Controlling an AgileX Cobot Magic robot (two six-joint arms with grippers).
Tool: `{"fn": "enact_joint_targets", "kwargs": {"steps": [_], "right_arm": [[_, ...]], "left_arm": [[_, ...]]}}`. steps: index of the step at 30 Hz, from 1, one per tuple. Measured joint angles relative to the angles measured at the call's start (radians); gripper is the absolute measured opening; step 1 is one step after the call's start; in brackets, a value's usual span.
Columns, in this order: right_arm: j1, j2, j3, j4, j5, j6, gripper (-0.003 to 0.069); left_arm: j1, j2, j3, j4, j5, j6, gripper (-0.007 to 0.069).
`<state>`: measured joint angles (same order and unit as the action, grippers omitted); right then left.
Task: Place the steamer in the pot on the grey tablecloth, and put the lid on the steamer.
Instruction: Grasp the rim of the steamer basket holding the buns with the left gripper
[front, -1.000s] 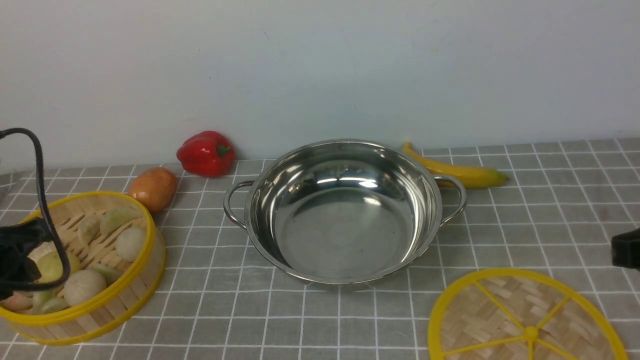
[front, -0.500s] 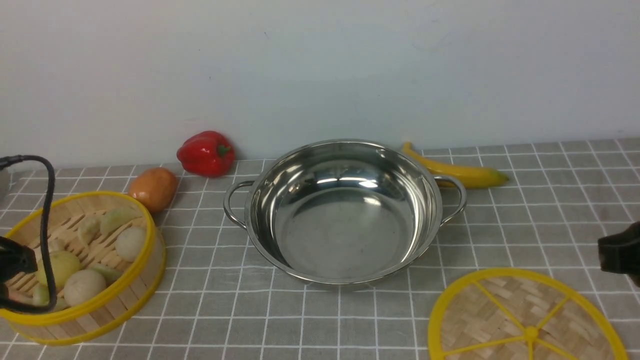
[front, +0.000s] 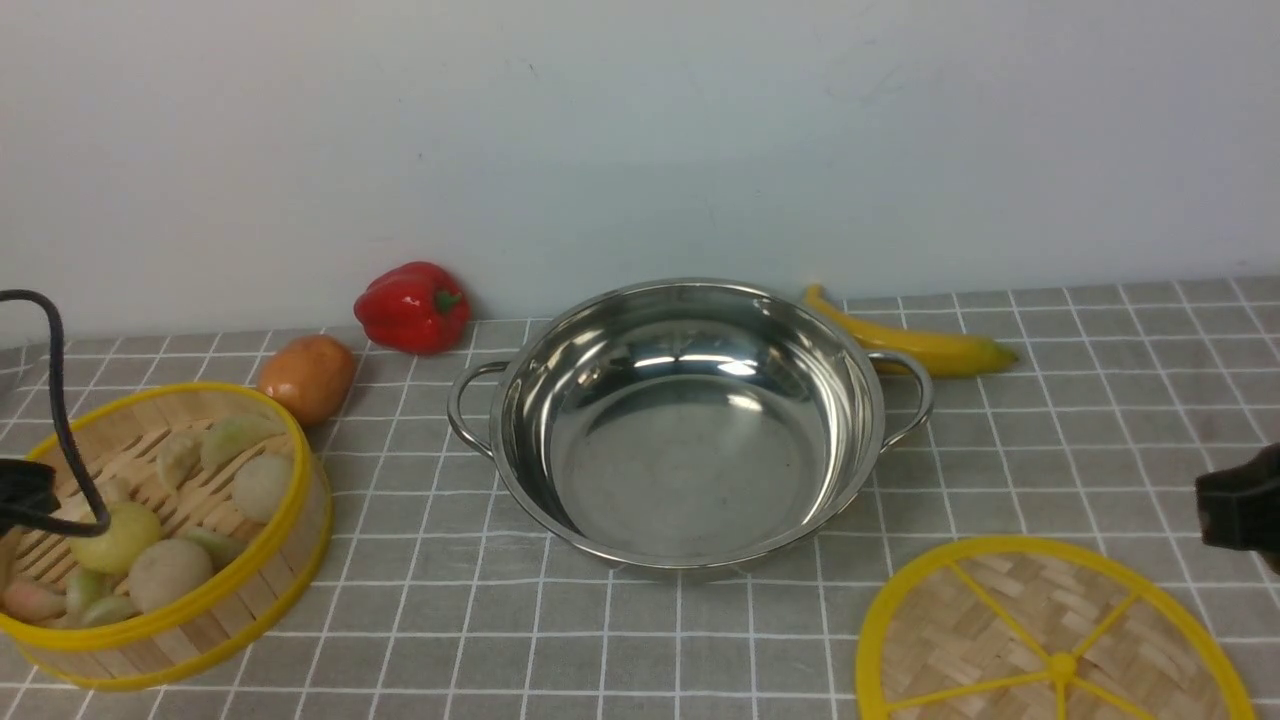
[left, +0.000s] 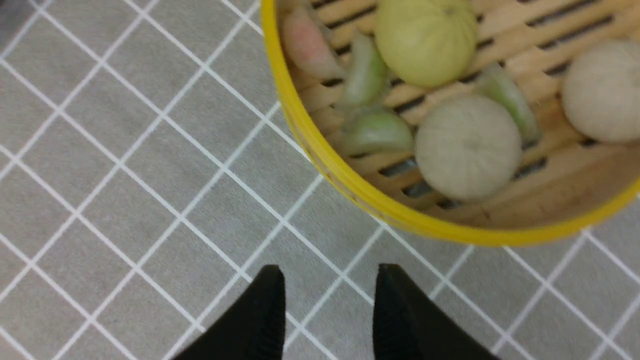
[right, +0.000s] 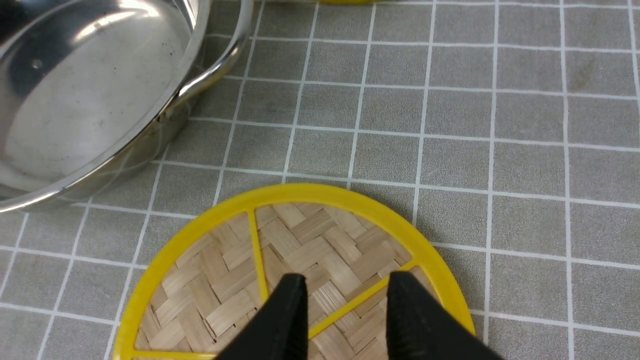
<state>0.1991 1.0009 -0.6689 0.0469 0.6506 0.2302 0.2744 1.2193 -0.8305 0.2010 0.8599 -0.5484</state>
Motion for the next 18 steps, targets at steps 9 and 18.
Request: {"fn": "enact_joint_targets", "kwargs": {"steps": [9, 18], "right_arm": [[0.0, 0.0, 0.0, 0.0, 0.0, 0.0, 0.0243], [0.0, 0.0, 0.0, 0.0, 0.003, 0.0, 0.0243]], "left_arm": [[0.0, 0.169, 0.0, 0.132, -0.128, -0.265, 0.0243], [0.0, 0.256, 0.0, 0.132, -0.161, -0.308, 0.0243]]}}
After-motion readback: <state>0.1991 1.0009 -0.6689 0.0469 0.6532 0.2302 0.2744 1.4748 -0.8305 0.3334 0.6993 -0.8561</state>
